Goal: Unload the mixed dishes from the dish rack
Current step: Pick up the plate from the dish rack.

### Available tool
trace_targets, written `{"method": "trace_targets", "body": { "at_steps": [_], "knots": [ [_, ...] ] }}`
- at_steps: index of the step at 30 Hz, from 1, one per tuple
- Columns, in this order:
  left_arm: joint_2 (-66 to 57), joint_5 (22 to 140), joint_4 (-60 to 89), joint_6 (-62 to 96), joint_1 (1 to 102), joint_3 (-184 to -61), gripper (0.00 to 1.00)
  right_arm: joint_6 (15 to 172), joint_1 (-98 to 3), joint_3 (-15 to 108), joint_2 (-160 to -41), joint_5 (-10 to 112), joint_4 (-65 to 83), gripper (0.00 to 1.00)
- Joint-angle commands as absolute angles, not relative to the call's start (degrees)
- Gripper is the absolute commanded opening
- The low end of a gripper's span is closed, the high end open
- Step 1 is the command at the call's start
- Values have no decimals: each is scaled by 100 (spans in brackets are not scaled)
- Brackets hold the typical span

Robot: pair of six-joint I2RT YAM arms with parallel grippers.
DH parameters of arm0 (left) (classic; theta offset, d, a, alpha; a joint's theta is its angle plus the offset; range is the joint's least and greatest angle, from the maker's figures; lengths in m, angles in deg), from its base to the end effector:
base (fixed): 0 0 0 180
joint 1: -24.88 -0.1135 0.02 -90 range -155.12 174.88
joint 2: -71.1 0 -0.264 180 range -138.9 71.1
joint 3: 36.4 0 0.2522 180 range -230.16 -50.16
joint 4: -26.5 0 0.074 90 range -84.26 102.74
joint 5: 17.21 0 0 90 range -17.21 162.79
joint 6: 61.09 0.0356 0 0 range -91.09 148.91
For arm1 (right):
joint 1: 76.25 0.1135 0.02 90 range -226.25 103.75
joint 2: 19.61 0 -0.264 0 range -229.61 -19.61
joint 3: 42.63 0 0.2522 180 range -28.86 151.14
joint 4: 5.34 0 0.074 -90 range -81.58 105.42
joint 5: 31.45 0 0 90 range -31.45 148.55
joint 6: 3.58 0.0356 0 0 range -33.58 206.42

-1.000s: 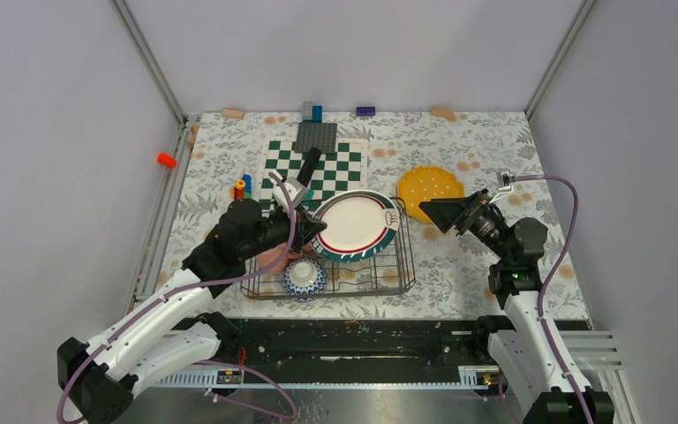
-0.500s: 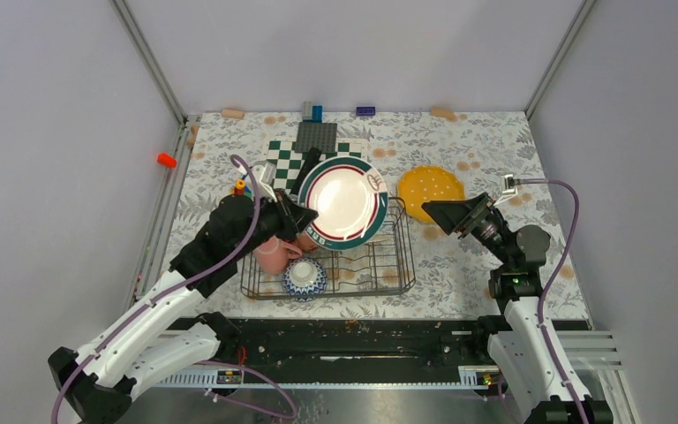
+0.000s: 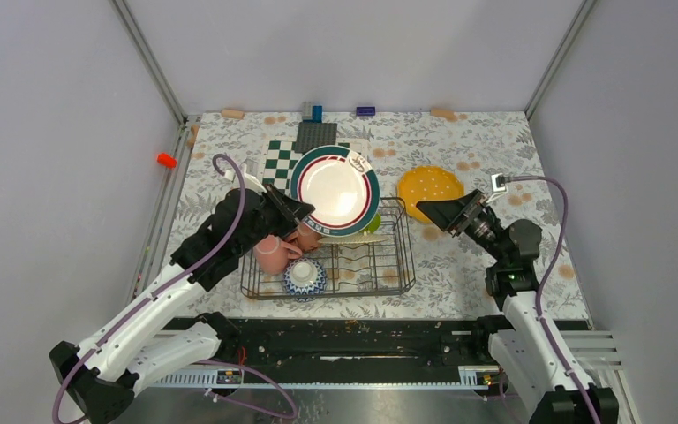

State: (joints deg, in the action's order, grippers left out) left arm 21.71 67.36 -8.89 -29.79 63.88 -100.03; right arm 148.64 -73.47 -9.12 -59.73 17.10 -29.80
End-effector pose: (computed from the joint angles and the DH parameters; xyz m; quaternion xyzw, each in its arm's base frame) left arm 0.1534 -0.1199 0.3365 -0.1673 0.8072 -0.3995 0.4010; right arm 0.1631 0.0315 0.2855 0.0246 0.6201 0.5819 0.5256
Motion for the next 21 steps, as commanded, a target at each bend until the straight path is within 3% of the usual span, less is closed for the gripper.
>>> {"method": "trace_targets", "body": {
  "at_steps": [1,5,15,21],
  "knots": [
    [2206,6611,-394,-3796,6399,-10410,0,14462,-6697,-389,-6232,1983,-2447,99],
    [2173,6975,-170,-3789,6399,-10310,0,14035,-5912,142,-6609,2929,-1310,94],
    [1733,7717,545,-3750,6399,-10108,0,14306,-5308,698,-7618,3296,-1625,82],
    [1378,7838,580,-3590,6398,-10226,0,14391,-5144,664,-7812,3460,-1950,48]
  ]
}}
